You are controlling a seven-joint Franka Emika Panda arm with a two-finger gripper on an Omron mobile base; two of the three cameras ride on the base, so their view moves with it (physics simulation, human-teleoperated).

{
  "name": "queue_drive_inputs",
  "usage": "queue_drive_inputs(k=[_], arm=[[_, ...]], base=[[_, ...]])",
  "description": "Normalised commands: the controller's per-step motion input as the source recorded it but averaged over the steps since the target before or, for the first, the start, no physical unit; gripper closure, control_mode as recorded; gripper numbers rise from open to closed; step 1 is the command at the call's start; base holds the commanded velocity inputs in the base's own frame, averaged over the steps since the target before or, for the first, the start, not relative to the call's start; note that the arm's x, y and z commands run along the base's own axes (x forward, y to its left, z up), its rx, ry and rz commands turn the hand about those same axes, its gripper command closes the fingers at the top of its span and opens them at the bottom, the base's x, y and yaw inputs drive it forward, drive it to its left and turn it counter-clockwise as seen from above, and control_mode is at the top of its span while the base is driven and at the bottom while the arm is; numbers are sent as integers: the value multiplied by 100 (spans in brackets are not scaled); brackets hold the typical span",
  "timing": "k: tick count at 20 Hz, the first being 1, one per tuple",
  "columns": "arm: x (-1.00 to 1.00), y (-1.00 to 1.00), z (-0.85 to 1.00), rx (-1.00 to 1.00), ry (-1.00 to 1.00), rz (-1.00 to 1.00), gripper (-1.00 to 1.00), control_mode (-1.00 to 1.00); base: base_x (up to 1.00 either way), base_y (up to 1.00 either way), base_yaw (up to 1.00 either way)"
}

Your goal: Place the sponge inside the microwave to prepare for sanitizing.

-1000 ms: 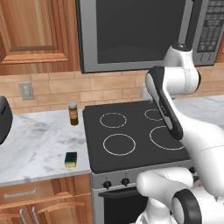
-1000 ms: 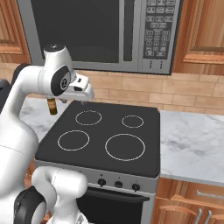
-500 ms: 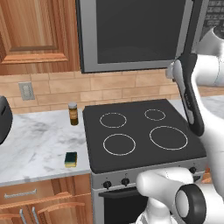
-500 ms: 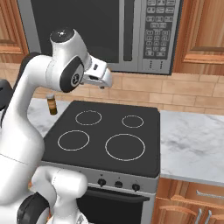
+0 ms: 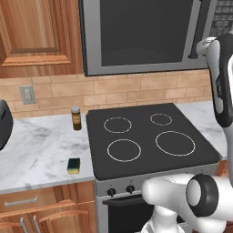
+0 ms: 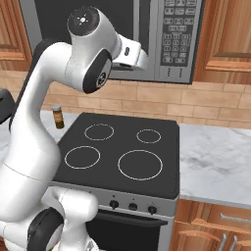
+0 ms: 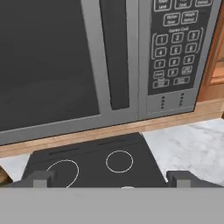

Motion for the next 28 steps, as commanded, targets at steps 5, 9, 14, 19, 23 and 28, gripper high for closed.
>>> queue_drive_inputs(k=[5,9,14,19,23,28], arm=[[18,0,27,-13,-5,0,-100,-100],[13,0,-2,0,-6,0,-100,-100],[33,-13,0,0,0,-3,-100,-100],[70,-23,-2,0,0,0,-100,-100],[74,-29,-8,0,0,-1,-100,-100],[47,-30,-3,0,0,0,-100,-100]], base=[[0,0,0],[0,0,0],[0,0,0],[0,0,0],[0,0,0],[0,0,0]])
